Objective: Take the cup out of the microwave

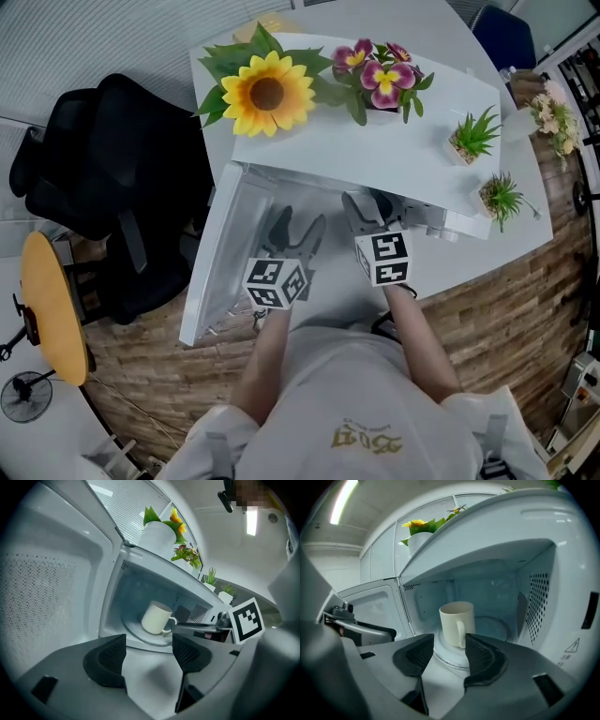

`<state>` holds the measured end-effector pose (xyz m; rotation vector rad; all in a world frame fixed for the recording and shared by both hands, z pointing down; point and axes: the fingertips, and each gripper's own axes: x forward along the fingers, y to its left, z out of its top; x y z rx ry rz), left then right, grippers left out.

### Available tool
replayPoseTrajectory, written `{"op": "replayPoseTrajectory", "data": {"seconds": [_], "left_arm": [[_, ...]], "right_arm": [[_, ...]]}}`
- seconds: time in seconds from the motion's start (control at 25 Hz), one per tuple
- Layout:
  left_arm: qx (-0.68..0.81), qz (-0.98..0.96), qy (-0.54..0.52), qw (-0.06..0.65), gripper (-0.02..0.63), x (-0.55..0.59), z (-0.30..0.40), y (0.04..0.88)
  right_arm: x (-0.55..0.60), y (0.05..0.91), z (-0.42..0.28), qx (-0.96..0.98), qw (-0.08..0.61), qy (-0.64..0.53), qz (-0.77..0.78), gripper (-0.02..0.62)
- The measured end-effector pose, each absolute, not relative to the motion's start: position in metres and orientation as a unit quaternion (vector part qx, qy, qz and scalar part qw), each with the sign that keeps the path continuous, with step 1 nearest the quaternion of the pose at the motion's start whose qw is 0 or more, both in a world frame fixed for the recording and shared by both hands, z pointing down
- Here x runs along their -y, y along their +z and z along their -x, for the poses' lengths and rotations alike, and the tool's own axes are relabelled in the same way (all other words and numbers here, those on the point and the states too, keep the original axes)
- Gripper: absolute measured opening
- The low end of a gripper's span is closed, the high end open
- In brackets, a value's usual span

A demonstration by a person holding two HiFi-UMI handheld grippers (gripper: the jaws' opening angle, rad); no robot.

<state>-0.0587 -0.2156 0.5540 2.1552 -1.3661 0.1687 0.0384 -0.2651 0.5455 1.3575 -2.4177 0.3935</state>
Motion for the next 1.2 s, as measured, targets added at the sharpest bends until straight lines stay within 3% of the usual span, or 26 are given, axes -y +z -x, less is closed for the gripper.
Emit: {"op": "replayPoseTrajectory", "data": {"seconds": [0.32, 0.68, 1.2], "left_arm": [[0.516, -0.800, 0.053, 0.301, 0.305, 0.215, 0.061, 0.560], [0.512, -0.802, 0.046, 0.305, 0.299, 0.215, 0.066, 0.561], [0.505, -0.800, 0.036, 0.322, 0.293, 0.221, 0.073, 0.568]], "right_arm": [[0.279, 0.551, -0.033, 0.850, 0.172, 0.136, -0.479, 0.215], [0.273, 0.553, -0.013, 0.869, 0.176, 0.138, -0.442, 0.146], [0.282, 0.556, 0.024, 0.893, 0.188, 0.128, -0.389, 0.147]]}}
